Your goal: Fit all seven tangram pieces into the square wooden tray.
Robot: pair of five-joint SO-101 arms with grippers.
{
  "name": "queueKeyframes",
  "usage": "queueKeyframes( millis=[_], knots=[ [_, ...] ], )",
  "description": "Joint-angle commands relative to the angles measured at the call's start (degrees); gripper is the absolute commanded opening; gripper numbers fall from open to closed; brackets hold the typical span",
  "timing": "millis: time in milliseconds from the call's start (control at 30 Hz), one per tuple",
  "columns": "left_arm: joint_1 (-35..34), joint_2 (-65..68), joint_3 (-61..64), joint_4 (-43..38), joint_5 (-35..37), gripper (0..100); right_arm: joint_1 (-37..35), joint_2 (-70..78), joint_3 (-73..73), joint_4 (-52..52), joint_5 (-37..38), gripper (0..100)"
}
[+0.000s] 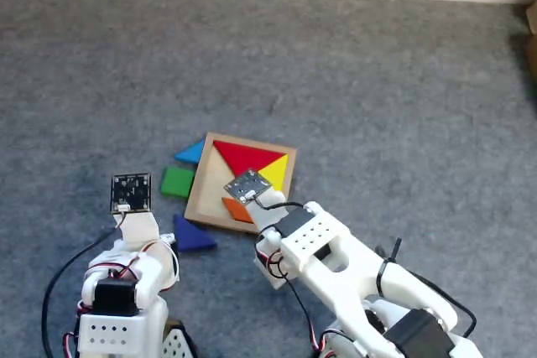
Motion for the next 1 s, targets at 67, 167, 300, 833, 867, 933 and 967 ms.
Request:
queueKeyframes(
  millis=[67,167,300,833,867,933,967],
  knots=[
    [-0.48,-0.57,1.19,0.26,-0.09,0,-0.13,-0.57,-1.45,-1.27,1.05,23.5],
    [-0.48,-0.57,1.19,0.26,-0.09,0,-0.04,-1.89,-3.12,-0.04,1.05,23.5],
    [-0.48,-0.57,1.19,0.26,-0.09,0,0.04,-6.46,-4.35,4.44,1.05,23.5],
    [-0.48,-0.57,1.19,0.26,-0.09,0,-0.04,-7.43,-0.31,-2.33,1.05,23.5],
    [-0.48,-0.57,1.19,0.26,-0.09,0,-0.04,-7.43,0.22,-2.95,1.05,23.5],
    [-0.48,-0.57,1.19,0.26,-0.09,0,-0.13,-7.43,0.92,-3.74,1.14,22.8],
    [-0.48,-0.57,1.19,0.26,-0.09,0,-0.13,-7.43,0.92,-3.82,1.14,21.5]
  ],
)
